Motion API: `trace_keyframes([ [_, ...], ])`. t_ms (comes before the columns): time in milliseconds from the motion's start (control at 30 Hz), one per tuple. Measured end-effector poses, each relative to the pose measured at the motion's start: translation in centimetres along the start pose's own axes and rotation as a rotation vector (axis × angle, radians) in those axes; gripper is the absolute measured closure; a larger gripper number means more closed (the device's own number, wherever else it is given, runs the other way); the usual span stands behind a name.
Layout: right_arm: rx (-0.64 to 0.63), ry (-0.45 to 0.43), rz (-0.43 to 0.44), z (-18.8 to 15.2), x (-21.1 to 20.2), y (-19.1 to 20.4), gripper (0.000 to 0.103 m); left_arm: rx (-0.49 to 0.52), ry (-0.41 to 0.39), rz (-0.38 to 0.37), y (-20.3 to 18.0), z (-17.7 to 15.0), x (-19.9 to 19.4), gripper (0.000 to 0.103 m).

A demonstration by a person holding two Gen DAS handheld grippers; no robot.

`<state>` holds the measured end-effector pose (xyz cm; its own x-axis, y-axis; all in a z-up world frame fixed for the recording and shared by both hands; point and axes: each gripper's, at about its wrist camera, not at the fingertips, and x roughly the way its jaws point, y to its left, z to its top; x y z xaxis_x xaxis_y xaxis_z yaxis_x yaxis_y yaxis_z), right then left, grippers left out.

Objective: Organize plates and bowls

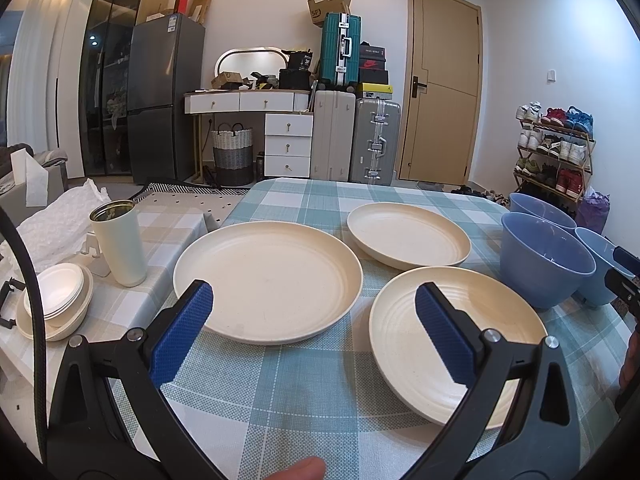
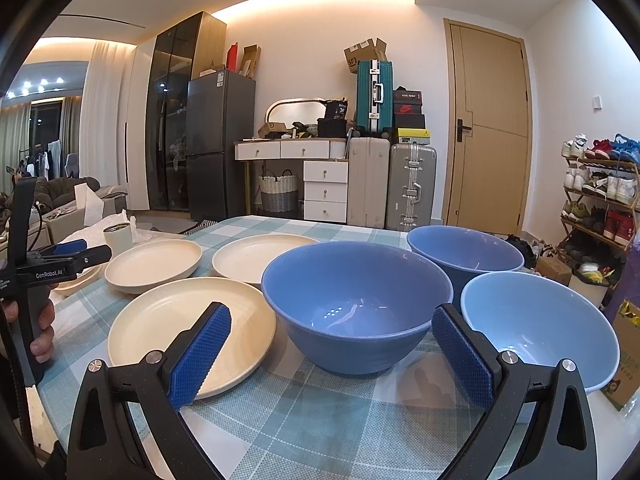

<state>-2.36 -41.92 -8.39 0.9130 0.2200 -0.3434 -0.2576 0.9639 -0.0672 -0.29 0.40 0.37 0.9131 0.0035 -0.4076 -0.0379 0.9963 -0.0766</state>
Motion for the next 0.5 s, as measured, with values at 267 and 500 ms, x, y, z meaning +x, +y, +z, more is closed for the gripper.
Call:
trace_keyframes([
  [267, 0.002, 0.011, 0.002, -0.24, 0.13, -0.08, 0.001, 0.0, 0.0, 0.003, 0.0, -0.01, -0.03, 0.002],
  [500, 0.008, 0.032, -0.004, -0.51, 0.34, -0.37, 0.001, -0.001, 0.001, 0.004, 0.66, 0.23, -0.09, 0.002],
])
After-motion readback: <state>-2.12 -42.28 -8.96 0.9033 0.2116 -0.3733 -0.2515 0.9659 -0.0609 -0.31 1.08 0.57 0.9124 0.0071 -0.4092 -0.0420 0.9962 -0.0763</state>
